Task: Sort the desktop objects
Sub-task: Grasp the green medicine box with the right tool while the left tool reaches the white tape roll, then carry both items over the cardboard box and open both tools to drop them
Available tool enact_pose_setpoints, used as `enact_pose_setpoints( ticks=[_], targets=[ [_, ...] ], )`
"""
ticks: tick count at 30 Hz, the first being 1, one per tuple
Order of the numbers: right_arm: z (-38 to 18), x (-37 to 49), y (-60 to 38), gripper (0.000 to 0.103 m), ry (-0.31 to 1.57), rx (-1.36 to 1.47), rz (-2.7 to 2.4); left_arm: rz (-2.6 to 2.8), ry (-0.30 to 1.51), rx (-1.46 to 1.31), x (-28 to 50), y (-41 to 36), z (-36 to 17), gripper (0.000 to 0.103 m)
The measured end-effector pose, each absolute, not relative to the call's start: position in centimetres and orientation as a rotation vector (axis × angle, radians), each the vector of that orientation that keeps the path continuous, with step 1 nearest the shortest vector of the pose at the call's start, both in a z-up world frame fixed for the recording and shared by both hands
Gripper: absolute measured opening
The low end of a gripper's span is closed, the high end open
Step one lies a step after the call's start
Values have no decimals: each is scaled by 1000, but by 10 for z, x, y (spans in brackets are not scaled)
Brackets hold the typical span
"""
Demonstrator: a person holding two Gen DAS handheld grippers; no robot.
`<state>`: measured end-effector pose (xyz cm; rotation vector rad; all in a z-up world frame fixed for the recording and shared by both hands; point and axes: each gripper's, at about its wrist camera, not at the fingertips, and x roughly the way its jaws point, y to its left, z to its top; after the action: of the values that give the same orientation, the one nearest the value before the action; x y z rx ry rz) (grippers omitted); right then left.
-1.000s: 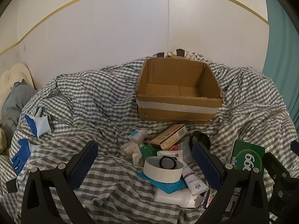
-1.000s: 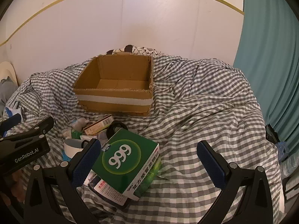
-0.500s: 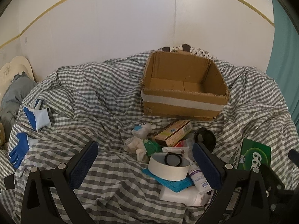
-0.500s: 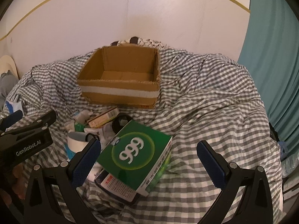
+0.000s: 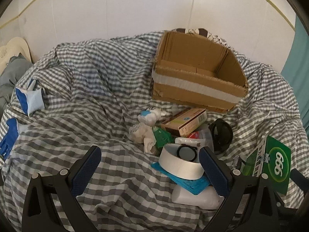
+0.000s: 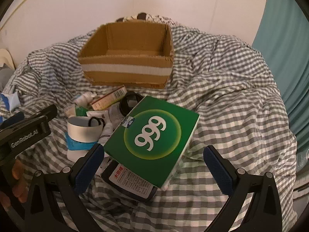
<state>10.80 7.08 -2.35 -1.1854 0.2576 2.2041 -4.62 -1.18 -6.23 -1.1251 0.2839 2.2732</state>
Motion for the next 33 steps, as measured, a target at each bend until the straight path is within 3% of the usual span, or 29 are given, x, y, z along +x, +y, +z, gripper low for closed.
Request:
enact_pose_setpoints(
  ticks=[16, 23, 33],
  targets=[
    [-46, 80, 74, 103, 217, -1262, 2101, 2149, 328, -1219, -58, -2, -92, 103],
    [-54, 98, 115, 102, 438, -1212, 2119, 2092, 402, -1163, -43, 13, -93, 103],
    [-56, 103, 116, 101, 455, -1211, 2214, 2004, 495, -1130, -51, 50, -134, 103]
  ],
)
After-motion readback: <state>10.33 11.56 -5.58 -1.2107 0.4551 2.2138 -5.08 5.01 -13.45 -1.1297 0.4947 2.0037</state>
